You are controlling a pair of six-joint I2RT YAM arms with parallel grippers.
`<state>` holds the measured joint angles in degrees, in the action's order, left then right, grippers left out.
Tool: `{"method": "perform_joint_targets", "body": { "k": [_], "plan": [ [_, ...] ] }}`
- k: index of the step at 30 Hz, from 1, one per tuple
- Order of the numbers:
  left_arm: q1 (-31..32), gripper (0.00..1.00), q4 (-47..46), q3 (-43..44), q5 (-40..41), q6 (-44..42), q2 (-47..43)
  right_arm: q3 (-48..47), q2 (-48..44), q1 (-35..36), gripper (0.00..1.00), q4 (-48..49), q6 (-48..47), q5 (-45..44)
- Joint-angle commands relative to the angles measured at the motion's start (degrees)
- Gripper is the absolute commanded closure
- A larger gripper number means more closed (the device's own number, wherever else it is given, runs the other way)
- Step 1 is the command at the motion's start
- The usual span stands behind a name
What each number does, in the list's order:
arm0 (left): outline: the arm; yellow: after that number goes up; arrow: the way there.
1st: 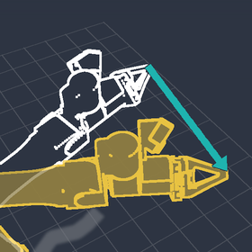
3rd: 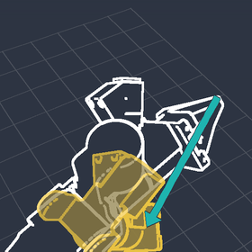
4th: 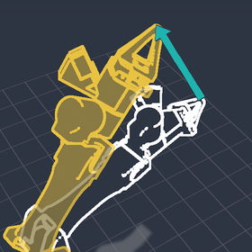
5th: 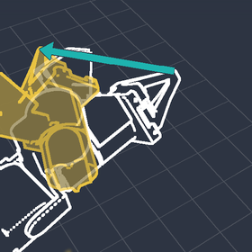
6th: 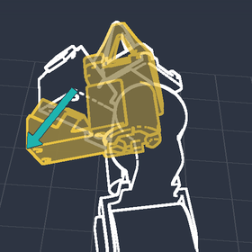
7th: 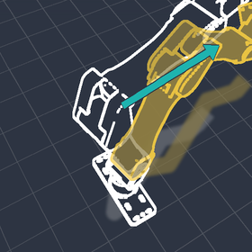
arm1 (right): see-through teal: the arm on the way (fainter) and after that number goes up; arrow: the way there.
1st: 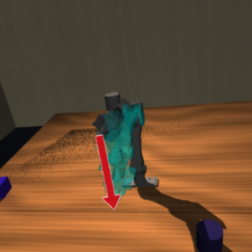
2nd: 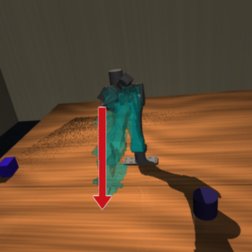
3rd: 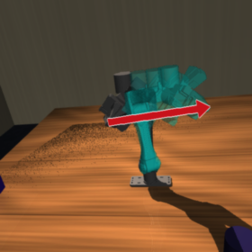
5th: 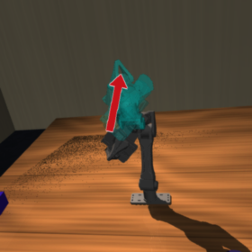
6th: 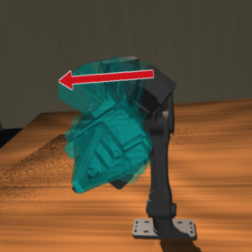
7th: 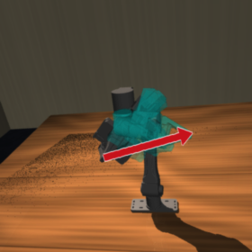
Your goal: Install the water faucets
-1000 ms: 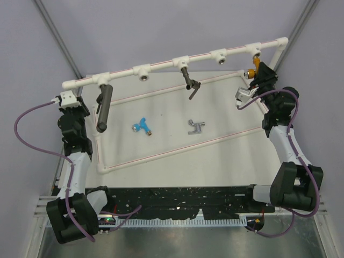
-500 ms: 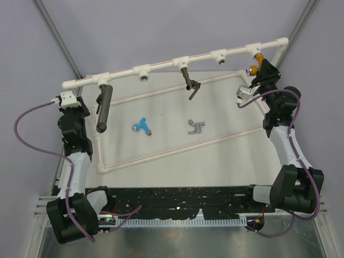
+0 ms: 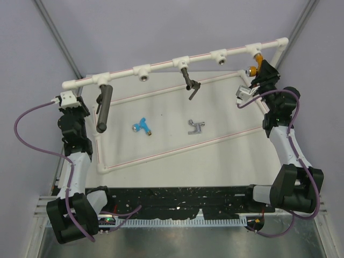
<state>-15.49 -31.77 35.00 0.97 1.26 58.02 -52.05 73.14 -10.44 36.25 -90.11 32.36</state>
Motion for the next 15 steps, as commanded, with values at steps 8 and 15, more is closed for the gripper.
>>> {"method": "perform_joint_targets", "body": {
  "k": [8, 15],
  "plan": [
    [-0.9, 1.0, -0.8, -0.6, 1.0, -1.0, 0.8, 0.7, 2.0, 0.2, 0.95, 4.3, -0.7, -0.7],
    [-0.9, 1.0, -0.8, -0.6, 1.0, -1.0, 0.8, -0.8, 1.5, 0.6, 0.95, 4.2, -0.5, -0.2]
  ]
}}
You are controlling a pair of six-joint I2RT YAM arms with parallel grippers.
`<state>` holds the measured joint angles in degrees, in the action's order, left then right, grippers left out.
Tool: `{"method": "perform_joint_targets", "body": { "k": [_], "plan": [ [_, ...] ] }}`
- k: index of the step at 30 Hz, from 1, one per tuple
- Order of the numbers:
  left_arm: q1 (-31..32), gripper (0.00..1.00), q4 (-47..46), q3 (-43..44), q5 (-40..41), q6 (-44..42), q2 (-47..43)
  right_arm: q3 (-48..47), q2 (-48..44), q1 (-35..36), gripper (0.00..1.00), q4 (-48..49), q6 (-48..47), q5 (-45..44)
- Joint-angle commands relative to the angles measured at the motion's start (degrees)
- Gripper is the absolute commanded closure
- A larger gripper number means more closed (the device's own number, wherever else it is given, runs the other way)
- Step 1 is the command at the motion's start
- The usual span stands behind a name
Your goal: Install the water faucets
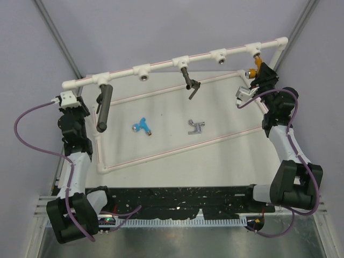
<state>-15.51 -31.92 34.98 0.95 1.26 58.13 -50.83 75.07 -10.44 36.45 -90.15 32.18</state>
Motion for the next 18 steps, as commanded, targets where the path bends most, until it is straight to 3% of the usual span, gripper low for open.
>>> {"method": "perform_joint_targets", "body": {
  "k": [1, 18],
  "plan": [
    [-0.8, 1.0, -0.6, -0.5, 1.2, -1.0, 0.6, -2.1, -0.8, 0.9, 0.95, 4.0, -0.4, 0.0],
    [-0.8, 1.0, -0.4, -0.7, 1.0, -1.0, 0.1, -2.7, -4.0, 1.6, 0.95, 3.8, -1.1, -1.0]
  ]
}}
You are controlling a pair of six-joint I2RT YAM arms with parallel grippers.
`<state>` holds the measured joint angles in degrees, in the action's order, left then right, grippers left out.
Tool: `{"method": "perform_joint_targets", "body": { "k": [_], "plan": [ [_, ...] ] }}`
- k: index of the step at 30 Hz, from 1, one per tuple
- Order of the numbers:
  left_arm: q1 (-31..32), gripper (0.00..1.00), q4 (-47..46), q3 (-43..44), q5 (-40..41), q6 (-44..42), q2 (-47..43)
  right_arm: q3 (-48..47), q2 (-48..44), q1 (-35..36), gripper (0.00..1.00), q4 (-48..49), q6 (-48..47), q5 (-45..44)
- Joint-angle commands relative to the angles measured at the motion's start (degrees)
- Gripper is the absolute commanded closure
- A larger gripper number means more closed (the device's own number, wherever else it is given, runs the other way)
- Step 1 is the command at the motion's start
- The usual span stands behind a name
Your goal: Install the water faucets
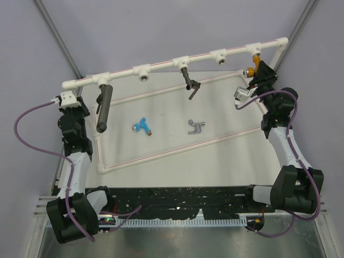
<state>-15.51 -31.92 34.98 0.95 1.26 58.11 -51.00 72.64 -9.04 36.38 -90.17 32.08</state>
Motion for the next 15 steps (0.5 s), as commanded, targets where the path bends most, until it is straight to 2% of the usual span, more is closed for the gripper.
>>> {"method": "perform_joint_targets", "body": {
  "k": [1, 15],
  "plan": [
    [-0.8, 1.0, -0.3, -0.7, 1.0, -1.0, -0.1, -2.4, -1.3, 0.1, 0.95, 4.0, -1.1, -1.0],
    [-0.8, 1.0, -0.2, -0.8, 1.2, -1.0, -0.1, -2.3, 1.4, -1.3, 0.95, 4.7, 0.5, -1.8]
  ]
}}
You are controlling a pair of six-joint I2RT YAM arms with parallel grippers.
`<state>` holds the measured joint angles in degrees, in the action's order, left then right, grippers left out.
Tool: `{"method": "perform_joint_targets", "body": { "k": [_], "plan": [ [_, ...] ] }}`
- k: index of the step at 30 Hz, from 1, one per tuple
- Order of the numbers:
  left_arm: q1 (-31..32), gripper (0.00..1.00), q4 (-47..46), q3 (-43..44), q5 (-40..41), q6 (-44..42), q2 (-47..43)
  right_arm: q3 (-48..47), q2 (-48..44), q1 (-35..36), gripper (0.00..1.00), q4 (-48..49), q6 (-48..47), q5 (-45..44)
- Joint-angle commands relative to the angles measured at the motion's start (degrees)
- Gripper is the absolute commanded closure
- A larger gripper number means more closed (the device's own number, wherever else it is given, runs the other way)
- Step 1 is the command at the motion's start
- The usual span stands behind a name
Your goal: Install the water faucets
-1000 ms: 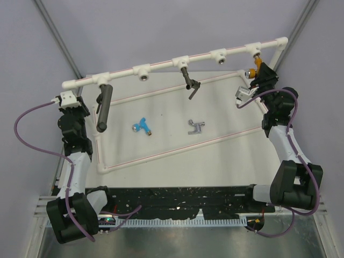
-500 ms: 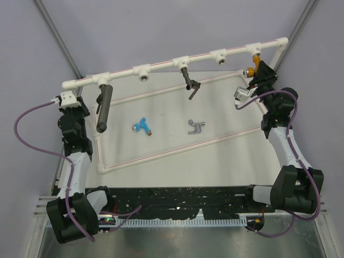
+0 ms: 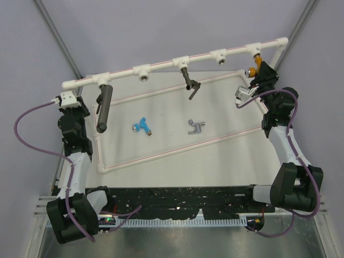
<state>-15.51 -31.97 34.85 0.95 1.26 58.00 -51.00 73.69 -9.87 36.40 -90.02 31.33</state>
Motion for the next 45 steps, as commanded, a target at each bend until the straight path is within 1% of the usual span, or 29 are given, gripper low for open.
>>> {"method": "perform_joint_targets", "body": {
  "k": [1, 7, 16, 22, 45],
  "plan": [
    [-0.8, 1.0, -0.1, -0.7, 1.2, -1.0, 0.0, -2.5, 0.6, -0.5, 0.95, 4.7, 0.5, -1.1],
    [-0.8, 1.0, -0.2, -0.6, 1.0, -1.0, 0.1, -3.1, 0.8, -0.4, 0.95, 5.0, 0.7, 0.2],
    [-0.8, 1.0, -0.2, -0.5, 0.9, -1.0, 0.4, -3.7, -2.0, 0.5, 0.95, 4.9, 0.6, 1.0],
    [-0.8, 1.0, -0.2, -0.6, 0.8, -0.8, 0.3, -4.1, -2.1, 0.6, 0.95, 4.7, 1.1, 1.3],
    [-0.8, 1.0, -0.2, -0.5, 0.3, -0.4, 0.0, -1.3, 2.3, 0.6, 0.95, 4.1, 1.4, 0.1]
  ]
}}
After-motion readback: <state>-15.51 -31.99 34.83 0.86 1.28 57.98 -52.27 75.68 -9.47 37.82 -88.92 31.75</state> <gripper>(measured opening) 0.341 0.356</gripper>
